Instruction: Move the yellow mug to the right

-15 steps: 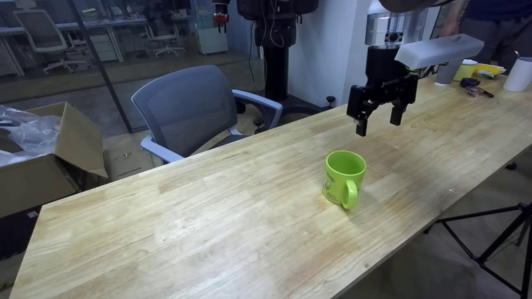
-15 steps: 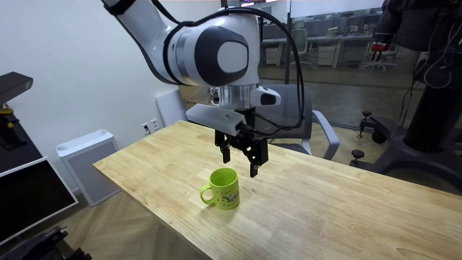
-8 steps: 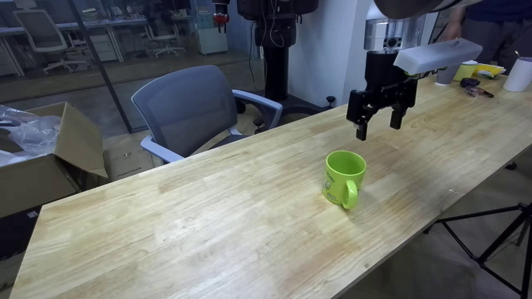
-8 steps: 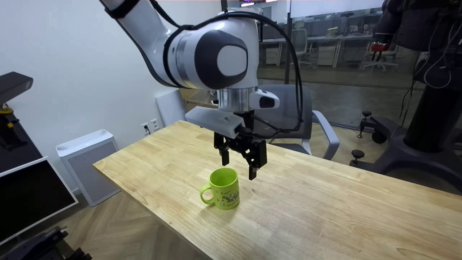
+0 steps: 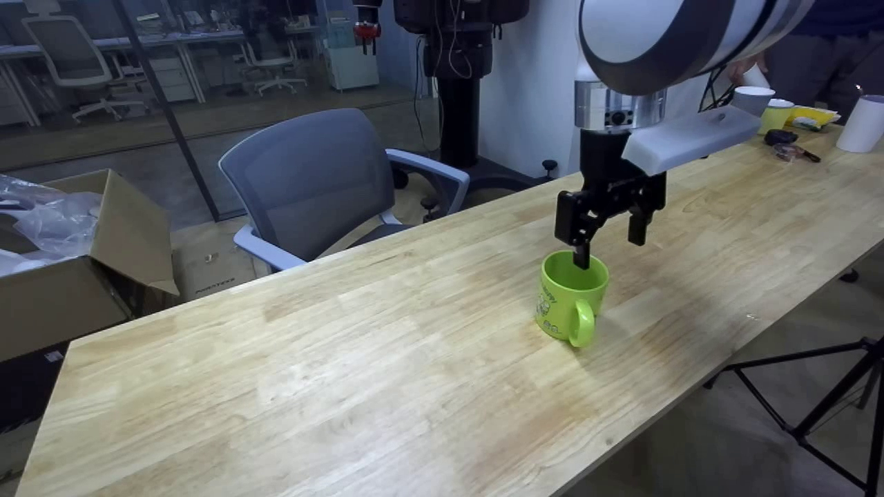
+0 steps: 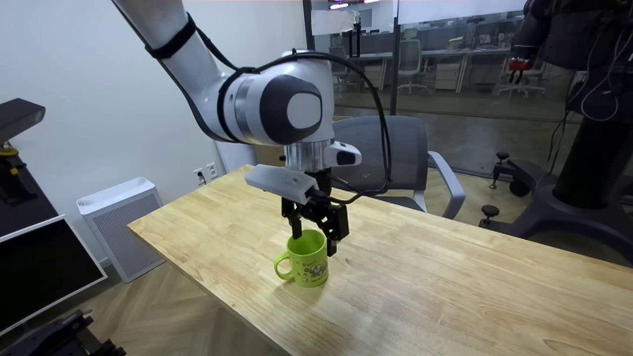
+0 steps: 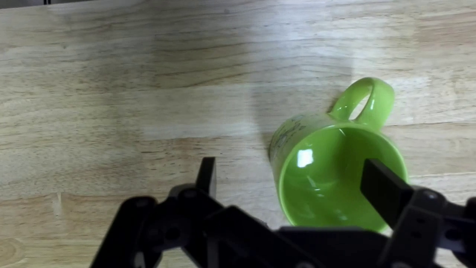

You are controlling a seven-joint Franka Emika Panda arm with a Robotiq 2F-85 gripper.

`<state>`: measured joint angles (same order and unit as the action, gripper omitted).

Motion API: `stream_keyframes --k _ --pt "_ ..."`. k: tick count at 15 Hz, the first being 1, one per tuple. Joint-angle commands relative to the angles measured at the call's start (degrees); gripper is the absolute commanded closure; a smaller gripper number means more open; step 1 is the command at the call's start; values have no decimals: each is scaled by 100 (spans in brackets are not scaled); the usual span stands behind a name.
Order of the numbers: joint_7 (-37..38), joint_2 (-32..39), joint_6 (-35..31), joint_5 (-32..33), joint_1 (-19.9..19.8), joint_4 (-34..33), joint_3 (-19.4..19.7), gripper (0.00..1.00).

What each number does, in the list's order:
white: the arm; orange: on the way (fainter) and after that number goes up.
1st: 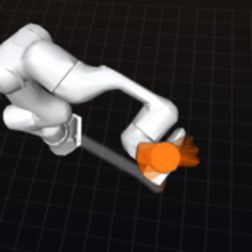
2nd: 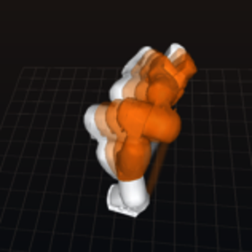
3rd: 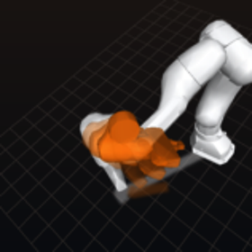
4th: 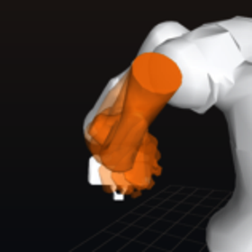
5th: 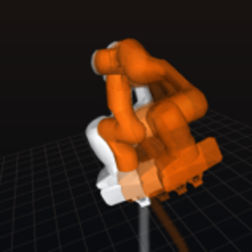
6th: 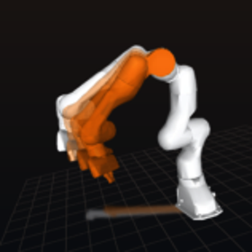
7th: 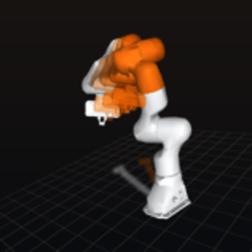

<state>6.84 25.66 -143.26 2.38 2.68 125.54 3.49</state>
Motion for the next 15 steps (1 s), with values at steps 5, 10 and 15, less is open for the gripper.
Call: stream_keyframes --k 5,10,15 --pt "38 388 -388 33 -11 -112 11 0" --pt "-59 530 -447 8 -96 -143 6 26" --pt "-25 619 -469 28 -104 -115 44 61"
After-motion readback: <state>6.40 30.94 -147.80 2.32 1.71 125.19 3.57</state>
